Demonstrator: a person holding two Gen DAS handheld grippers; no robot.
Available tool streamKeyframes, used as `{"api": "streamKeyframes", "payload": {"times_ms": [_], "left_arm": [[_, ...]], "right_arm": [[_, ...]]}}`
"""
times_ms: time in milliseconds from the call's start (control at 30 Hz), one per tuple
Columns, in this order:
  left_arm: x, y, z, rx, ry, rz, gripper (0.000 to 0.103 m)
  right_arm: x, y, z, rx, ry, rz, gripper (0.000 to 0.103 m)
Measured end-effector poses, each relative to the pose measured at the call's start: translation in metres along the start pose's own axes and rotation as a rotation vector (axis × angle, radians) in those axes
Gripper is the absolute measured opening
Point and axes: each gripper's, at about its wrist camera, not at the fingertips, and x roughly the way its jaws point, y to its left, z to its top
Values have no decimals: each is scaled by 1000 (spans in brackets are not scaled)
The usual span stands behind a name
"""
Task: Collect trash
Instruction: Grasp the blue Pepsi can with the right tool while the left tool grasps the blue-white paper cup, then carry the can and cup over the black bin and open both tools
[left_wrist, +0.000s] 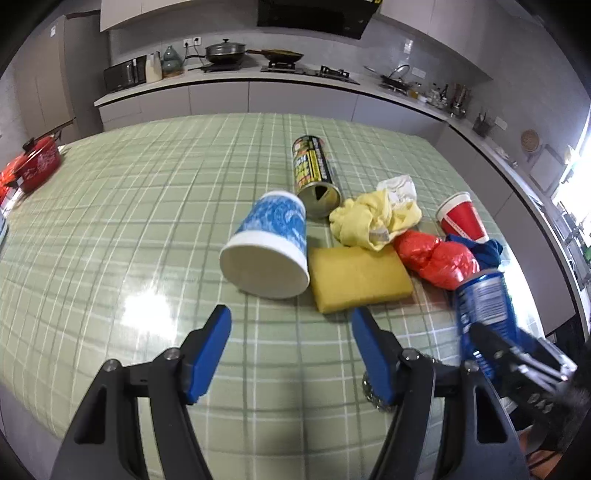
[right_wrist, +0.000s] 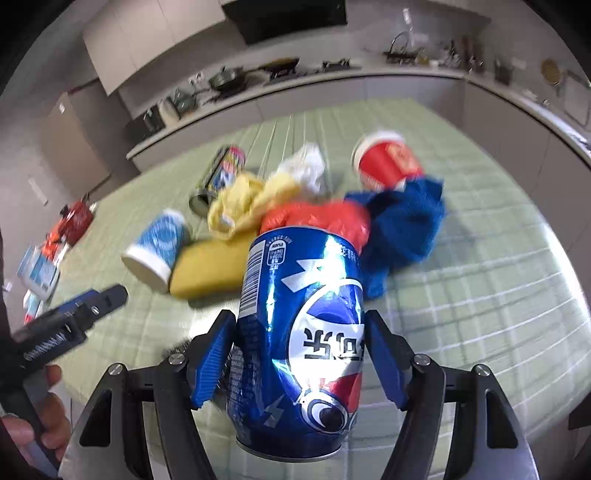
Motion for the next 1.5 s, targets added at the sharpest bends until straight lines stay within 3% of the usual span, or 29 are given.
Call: {"api": "streamKeyframes", "payload": {"times_ms": [367, 767, 967, 1167, 1500], "left_arm": [[10, 8, 33, -15, -25, 41, 69], [70, 7, 56, -12, 87, 50, 69], [95, 18, 60, -38, 141, 5, 69], [85, 26, 57, -61, 82, -28, 61], [39, 25, 58, -46, -19, -78, 59]], "right_arm": [[-11, 5, 51, 3, -100, 22, 72], [21, 1, 83, 10, -90, 56, 72], [37, 4, 88, 14, -68, 57, 72], [45, 6, 90, 25, -58, 56, 72], [31, 9, 82, 32, -102, 46, 71]]}}
